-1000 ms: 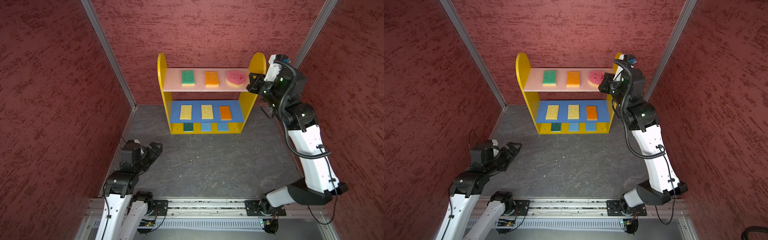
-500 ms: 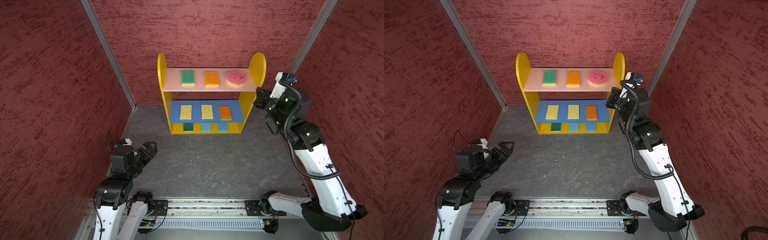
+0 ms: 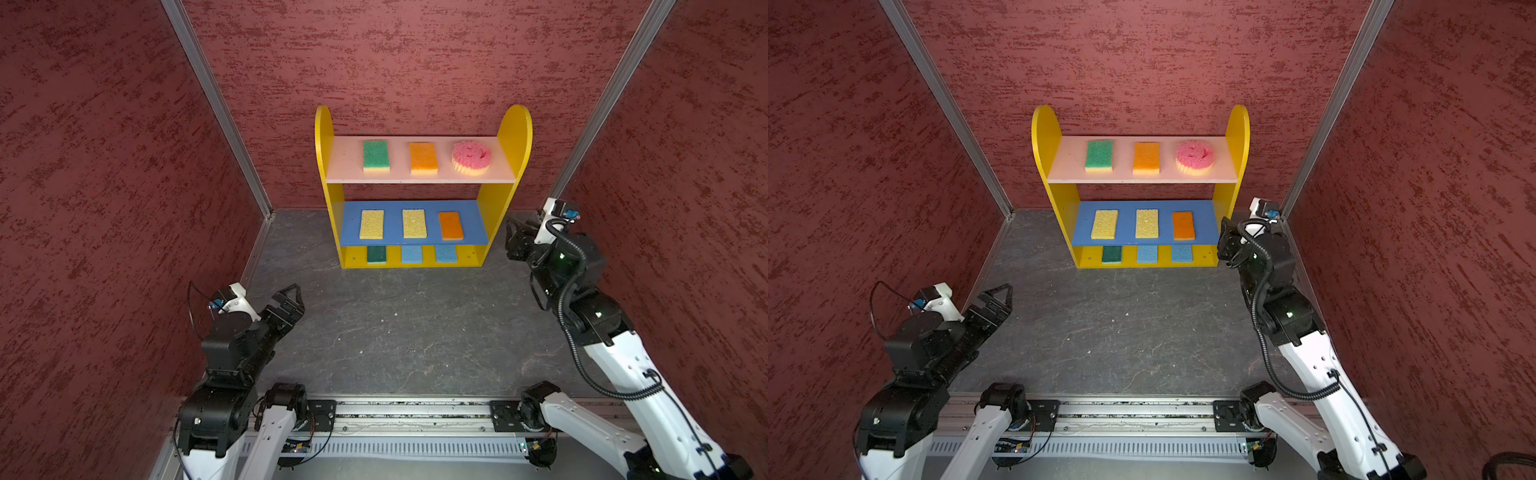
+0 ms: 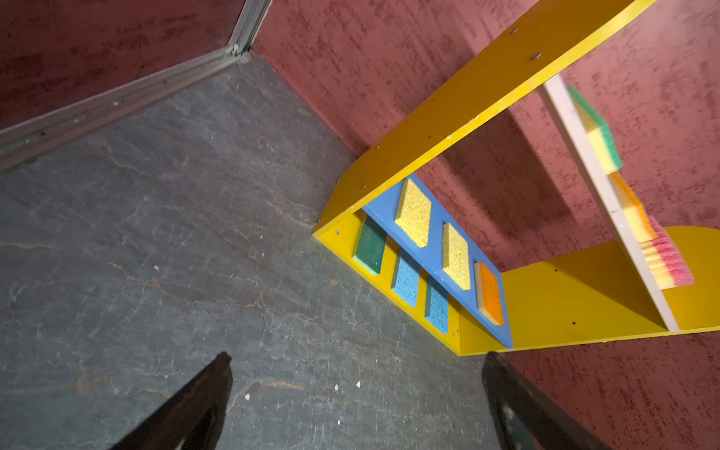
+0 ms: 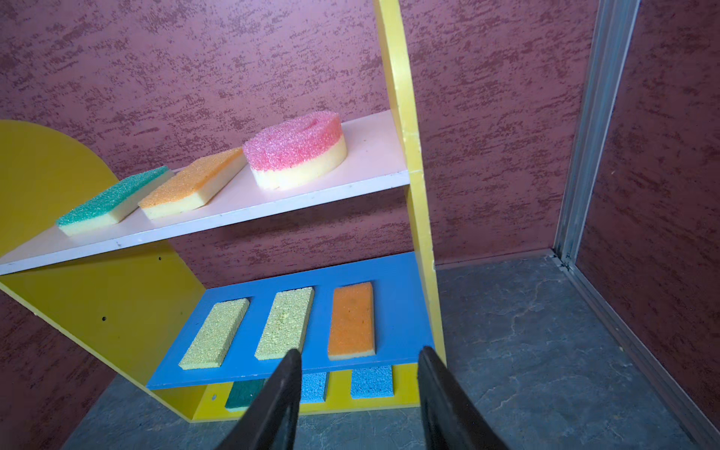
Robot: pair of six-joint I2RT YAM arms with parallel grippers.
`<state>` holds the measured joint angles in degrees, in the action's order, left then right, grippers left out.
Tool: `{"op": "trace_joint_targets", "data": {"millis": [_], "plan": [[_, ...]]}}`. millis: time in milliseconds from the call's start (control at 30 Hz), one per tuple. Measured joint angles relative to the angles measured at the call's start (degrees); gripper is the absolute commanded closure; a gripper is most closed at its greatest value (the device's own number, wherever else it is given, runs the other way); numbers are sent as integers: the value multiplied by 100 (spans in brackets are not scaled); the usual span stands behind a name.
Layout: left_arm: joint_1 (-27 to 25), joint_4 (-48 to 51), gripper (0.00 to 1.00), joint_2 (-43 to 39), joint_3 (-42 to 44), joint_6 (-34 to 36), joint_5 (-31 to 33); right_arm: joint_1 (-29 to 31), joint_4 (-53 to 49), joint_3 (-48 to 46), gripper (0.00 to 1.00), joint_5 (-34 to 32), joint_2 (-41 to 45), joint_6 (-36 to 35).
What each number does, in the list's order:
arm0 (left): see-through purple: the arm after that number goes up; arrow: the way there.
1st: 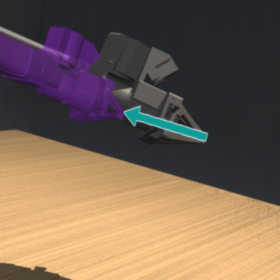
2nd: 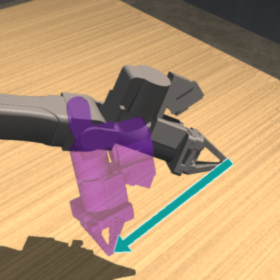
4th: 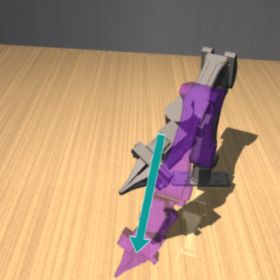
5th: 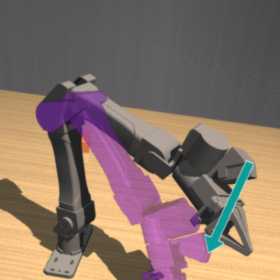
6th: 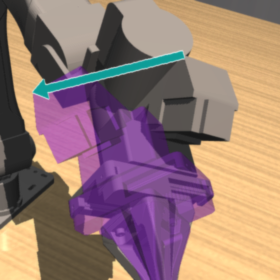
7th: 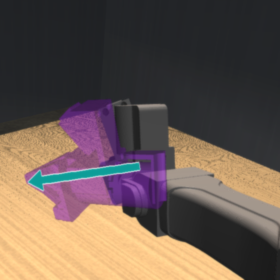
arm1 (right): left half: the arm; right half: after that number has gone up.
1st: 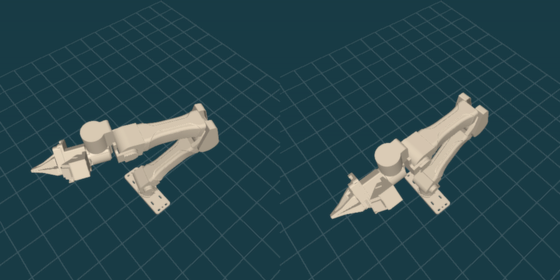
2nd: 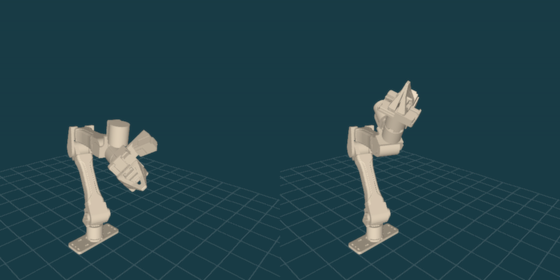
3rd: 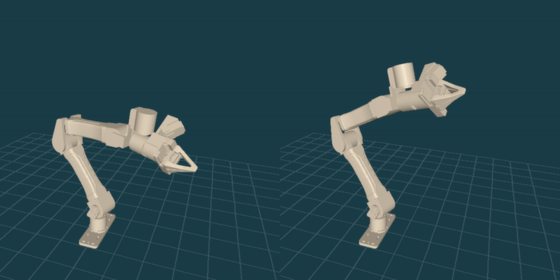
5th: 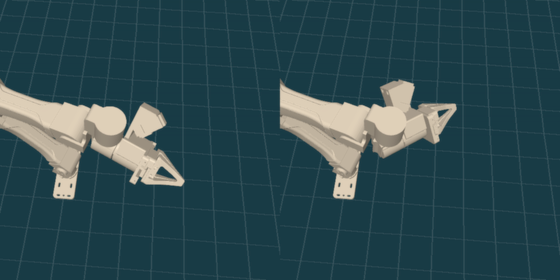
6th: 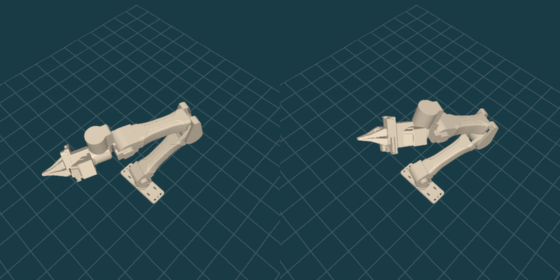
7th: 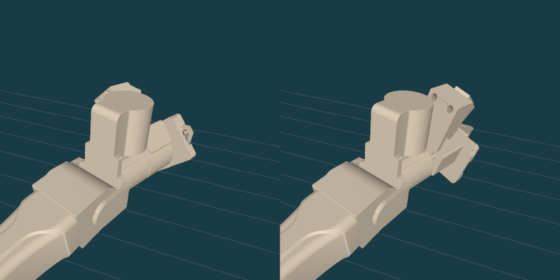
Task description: Place and organize the cleaning sponges onto the shelf
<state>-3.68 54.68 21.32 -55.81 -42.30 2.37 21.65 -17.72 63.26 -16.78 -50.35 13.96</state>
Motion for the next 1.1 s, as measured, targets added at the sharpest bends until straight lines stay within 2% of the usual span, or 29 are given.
{"op": "trace_joint_targets", "data": {"millis": [133, 233, 467, 767, 933, 1100], "plan": [[0, -319, 0, -433, 308, 92, 201, 0, 192, -420, 17, -87, 273, -96], [0, -437, 0, -710, 549, 105, 415, 0, 227, -761, 1, -260, 367, -118], [0, -675, 0, -1104, 994, 170, 721, 0, 466, -1781, 1, -691, 837, -166], [0, -1084, 0, -1119, 1722, 509, 697, 0, 1368, -2944, 1, -745, 1480, -382], [0, -1261, 0, -1119, 2166, 680, 605, 0, 1731, -3375, 1, -743, 1399, -605], [0, -1510, 1, -1110, 2448, 874, 542, 0, 2074, -3569, 1, -743, 909, -863]]}}
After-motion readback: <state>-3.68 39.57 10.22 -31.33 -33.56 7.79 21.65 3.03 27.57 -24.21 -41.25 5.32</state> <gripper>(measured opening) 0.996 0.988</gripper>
